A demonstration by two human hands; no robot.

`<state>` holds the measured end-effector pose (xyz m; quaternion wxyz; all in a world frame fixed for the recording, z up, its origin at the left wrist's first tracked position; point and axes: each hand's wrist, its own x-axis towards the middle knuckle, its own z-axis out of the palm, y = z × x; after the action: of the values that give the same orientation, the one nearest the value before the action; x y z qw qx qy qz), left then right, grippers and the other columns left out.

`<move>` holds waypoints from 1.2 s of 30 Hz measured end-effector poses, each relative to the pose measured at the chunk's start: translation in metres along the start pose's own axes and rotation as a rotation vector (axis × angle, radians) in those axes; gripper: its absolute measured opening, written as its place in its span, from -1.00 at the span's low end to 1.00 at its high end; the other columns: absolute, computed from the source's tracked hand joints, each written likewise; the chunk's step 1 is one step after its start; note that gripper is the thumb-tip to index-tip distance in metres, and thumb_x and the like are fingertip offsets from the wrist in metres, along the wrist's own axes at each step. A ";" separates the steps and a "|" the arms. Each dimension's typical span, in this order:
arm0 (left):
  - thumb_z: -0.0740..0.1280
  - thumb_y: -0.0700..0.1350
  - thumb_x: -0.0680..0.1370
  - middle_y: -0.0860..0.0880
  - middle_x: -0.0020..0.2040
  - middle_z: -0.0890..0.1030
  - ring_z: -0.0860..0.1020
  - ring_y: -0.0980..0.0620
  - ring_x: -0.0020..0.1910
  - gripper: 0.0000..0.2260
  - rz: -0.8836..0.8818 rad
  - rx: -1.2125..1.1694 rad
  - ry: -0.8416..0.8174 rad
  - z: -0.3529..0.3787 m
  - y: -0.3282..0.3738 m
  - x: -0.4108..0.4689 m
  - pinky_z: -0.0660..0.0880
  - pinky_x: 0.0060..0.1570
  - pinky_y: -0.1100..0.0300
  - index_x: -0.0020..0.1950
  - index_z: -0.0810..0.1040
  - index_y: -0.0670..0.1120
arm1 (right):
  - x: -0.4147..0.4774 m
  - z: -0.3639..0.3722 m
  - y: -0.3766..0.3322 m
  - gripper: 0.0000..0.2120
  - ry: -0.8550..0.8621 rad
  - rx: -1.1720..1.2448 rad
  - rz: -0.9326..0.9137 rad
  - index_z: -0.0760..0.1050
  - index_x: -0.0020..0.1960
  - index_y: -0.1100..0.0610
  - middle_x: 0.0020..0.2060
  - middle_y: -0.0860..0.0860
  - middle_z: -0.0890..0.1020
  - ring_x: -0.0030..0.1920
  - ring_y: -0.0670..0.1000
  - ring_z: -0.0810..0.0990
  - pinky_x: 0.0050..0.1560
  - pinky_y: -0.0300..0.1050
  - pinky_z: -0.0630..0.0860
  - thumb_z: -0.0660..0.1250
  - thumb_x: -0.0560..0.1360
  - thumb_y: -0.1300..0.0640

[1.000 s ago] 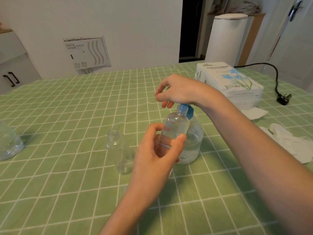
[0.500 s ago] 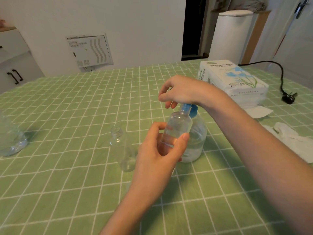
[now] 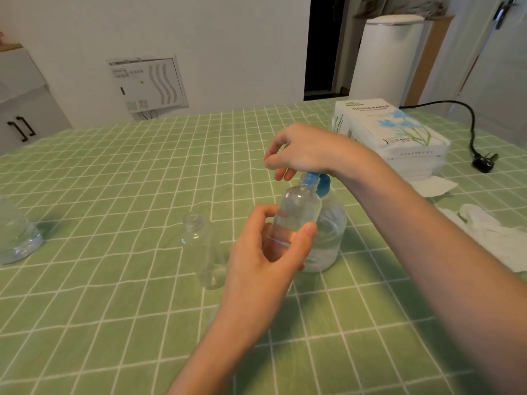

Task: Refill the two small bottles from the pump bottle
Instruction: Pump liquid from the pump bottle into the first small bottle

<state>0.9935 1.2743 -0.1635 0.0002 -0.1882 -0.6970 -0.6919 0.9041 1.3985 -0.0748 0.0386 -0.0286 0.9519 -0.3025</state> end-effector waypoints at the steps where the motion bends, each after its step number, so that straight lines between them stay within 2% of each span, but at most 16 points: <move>1: 0.38 0.09 0.39 0.00 -0.33 0.61 0.51 0.15 -0.43 -0.83 -0.002 0.003 -0.002 0.000 0.000 0.000 0.50 -0.37 0.29 -0.09 0.50 0.07 | -0.001 0.001 0.000 -0.80 -0.002 0.007 0.003 0.54 0.11 0.13 -0.31 -0.06 0.63 -0.01 0.04 0.66 0.00 -0.10 0.52 0.29 0.52 0.11; 5: 0.39 0.13 0.38 0.00 -0.32 0.62 0.50 0.15 -0.44 -0.79 0.002 0.019 0.001 0.000 -0.001 0.000 0.51 -0.36 0.24 -0.09 0.50 0.08 | -0.001 0.001 0.000 -0.79 0.010 0.006 -0.001 0.54 0.12 0.12 -0.31 -0.07 0.62 -0.04 0.03 0.65 -0.08 -0.18 0.49 0.28 0.52 0.10; 8: 0.36 0.21 0.34 -0.04 -0.25 0.64 0.57 -0.02 -0.35 -0.73 0.025 0.048 0.010 0.000 0.000 0.000 0.55 -0.35 0.12 -0.06 0.48 0.13 | -0.001 -0.003 -0.001 -0.81 0.029 0.059 -0.021 0.54 0.09 0.13 -0.30 -0.04 0.64 -0.12 0.01 0.62 0.01 -0.10 0.51 0.27 0.53 0.09; 11: 0.37 0.23 0.34 -0.02 -0.21 0.64 0.60 -0.08 -0.27 -0.74 0.052 0.074 0.028 0.000 0.001 0.001 0.53 -0.37 0.23 -0.05 0.46 0.19 | -0.003 -0.005 0.000 -0.80 0.064 0.182 -0.035 0.57 0.04 0.20 -0.30 0.01 0.66 -0.21 0.00 0.59 0.02 -0.04 0.56 0.26 0.52 0.13; 12: 0.38 0.22 0.33 0.00 -0.21 0.64 0.60 -0.06 -0.28 -0.74 0.055 0.076 0.037 0.000 0.001 0.001 0.50 -0.39 0.27 -0.05 0.45 0.22 | -0.004 -0.005 0.000 -0.79 0.065 0.242 -0.032 0.57 0.05 0.22 -0.31 0.03 0.66 -0.25 0.01 0.59 -0.09 -0.11 0.58 0.26 0.53 0.14; 13: 0.40 0.22 0.33 0.02 -0.22 0.64 0.60 -0.02 -0.31 -0.74 0.056 0.081 0.046 0.001 0.001 0.002 0.49 -0.40 0.28 -0.05 0.45 0.24 | -0.006 -0.005 0.000 -0.79 0.064 0.303 -0.028 0.57 0.06 0.25 -0.33 0.05 0.65 -0.29 0.02 0.59 -0.28 -0.24 0.56 0.26 0.53 0.16; 14: 0.42 0.22 0.33 0.05 -0.22 0.63 0.59 0.03 -0.33 -0.74 0.056 0.086 0.056 0.001 0.001 0.002 0.49 -0.40 0.28 -0.06 0.44 0.26 | -0.006 -0.005 0.000 -0.79 0.064 0.358 -0.022 0.57 0.06 0.26 -0.34 0.06 0.65 -0.32 0.02 0.59 -0.45 -0.35 0.48 0.26 0.53 0.17; 16: 0.44 0.22 0.33 0.08 -0.19 0.62 0.57 0.10 -0.36 -0.73 0.059 0.090 0.077 0.000 0.000 0.003 0.50 -0.40 0.25 -0.05 0.44 0.28 | -0.007 -0.007 -0.001 -0.79 0.067 0.463 0.004 0.57 0.07 0.26 -0.32 0.08 0.64 -0.35 0.01 0.59 -0.57 -0.44 0.37 0.26 0.53 0.18; 19: 0.42 0.22 0.31 0.08 -0.11 0.58 0.60 0.09 -0.27 -0.73 0.064 0.107 0.101 0.000 -0.001 0.005 0.55 -0.35 0.19 -0.05 0.47 0.28 | -0.006 -0.011 -0.003 -0.80 0.067 0.547 0.034 0.60 0.06 0.22 -0.30 0.06 0.66 -0.36 -0.04 0.62 -0.56 -0.43 0.41 0.26 0.53 0.17; 22: 0.45 0.21 0.34 0.17 -0.10 0.57 0.59 0.10 -0.14 -0.74 0.069 0.095 0.094 0.001 -0.002 0.006 0.59 -0.23 0.13 -0.03 0.49 0.27 | -0.008 -0.011 -0.003 -0.81 0.052 0.601 0.050 0.60 0.04 0.20 -0.30 0.05 0.67 -0.38 -0.06 0.63 -0.53 -0.41 0.45 0.27 0.53 0.16; 26: 0.42 0.18 0.32 0.23 -0.11 0.57 0.54 0.23 -0.11 -0.72 0.073 0.096 0.096 0.000 -0.003 0.007 0.54 -0.17 0.26 -0.01 0.48 0.26 | -0.011 -0.013 -0.002 -0.86 0.059 0.707 0.097 0.61 -0.03 0.15 -0.35 0.02 0.67 -0.39 -0.07 0.65 -0.38 -0.27 0.50 0.29 0.51 0.15; 28: 0.42 0.18 0.32 0.22 -0.12 0.57 0.55 0.20 -0.11 -0.71 0.063 0.088 0.092 -0.001 -0.003 0.007 0.53 -0.17 0.29 0.00 0.49 0.24 | -0.012 -0.014 -0.002 -0.88 0.057 0.769 0.119 0.61 -0.09 0.13 -0.38 0.00 0.67 -0.41 -0.07 0.64 -0.27 -0.20 0.51 0.30 0.50 0.14; 32: 0.44 0.15 0.31 0.19 -0.13 0.59 0.60 0.05 -0.11 -0.71 0.044 0.053 0.083 -0.001 -0.002 0.007 0.61 -0.17 0.12 -0.01 0.51 0.21 | -0.020 -0.014 0.005 -0.87 0.048 0.789 0.044 0.62 -0.05 0.15 -0.35 0.02 0.67 -0.34 -0.06 0.64 -0.17 -0.15 0.53 0.34 0.49 0.13; 36: 0.44 0.15 0.29 0.12 -0.13 0.61 0.62 0.03 -0.15 -0.70 0.043 0.045 0.073 -0.002 -0.001 0.007 0.61 -0.17 0.04 -0.02 0.53 0.16 | -0.032 -0.005 0.020 -0.87 0.094 0.689 -0.023 0.63 -0.08 0.07 -0.31 -0.01 0.68 -0.21 -0.07 0.64 -0.04 -0.08 0.47 0.33 0.49 0.06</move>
<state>0.9865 1.2737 -0.1629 0.0446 -0.1778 -0.7076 -0.6824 0.9352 1.4201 -0.0802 -0.0011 -0.0107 0.7943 -0.6075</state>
